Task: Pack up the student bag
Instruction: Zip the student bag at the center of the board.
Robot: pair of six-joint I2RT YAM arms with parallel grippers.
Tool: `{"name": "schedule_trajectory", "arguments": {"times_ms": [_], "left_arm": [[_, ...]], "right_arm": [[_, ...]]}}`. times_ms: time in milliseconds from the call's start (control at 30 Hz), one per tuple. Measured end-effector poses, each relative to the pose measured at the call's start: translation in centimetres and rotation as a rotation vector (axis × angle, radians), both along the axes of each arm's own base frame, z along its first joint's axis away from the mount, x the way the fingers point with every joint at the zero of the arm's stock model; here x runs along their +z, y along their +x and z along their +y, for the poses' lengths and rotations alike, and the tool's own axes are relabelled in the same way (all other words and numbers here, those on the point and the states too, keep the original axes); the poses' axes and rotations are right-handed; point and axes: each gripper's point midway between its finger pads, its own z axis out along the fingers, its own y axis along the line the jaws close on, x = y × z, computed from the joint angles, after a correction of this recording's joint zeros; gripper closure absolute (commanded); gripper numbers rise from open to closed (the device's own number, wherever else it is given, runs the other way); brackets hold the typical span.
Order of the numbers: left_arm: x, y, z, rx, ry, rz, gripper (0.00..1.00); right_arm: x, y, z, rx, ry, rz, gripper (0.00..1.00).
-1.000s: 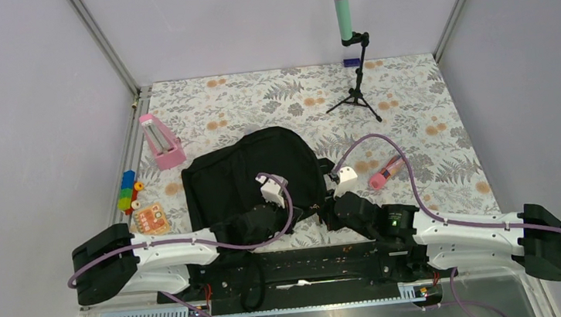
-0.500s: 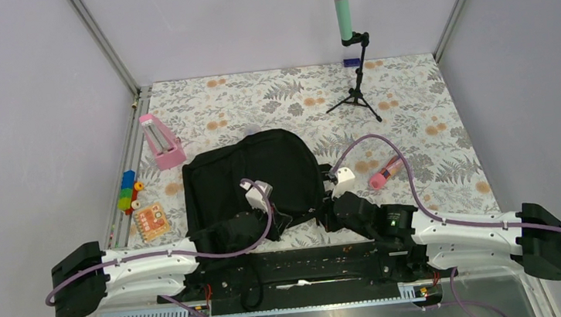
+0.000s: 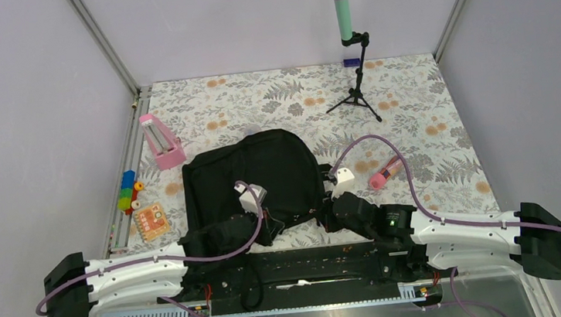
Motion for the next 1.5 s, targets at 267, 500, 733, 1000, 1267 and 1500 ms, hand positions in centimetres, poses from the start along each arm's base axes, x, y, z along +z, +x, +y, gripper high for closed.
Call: {"name": "schedule_trajectory", "arguments": {"times_ms": [267,500,733,1000,1267,1500], "left_arm": [[-1.4,-0.7,2.4,0.057,0.072,0.083,1.00],[-0.6,-0.9,4.2,0.150,0.087,0.153,1.00],[-0.3,-1.1,6.8,0.241,0.095,0.191,1.00],[1.1,-1.0,9.2,0.308,0.102,0.180,0.82],[3.7,-0.2,9.5,0.297,0.124,0.110,0.06],[8.3,3.4,3.6,0.246,0.129,0.055,0.03]], "right_arm": [[-0.1,-0.1,-0.1,-0.001,-0.004,0.005,1.00],[-0.2,-0.1,0.0,0.002,-0.006,0.010,1.00],[-0.3,-0.1,0.0,0.002,-0.008,0.011,1.00],[-0.2,-0.1,0.1,0.002,-0.003,0.012,1.00],[-0.4,-0.2,-0.2,0.000,-0.017,0.015,1.00],[-0.5,-0.2,-0.2,0.000,-0.019,0.016,1.00]]}}
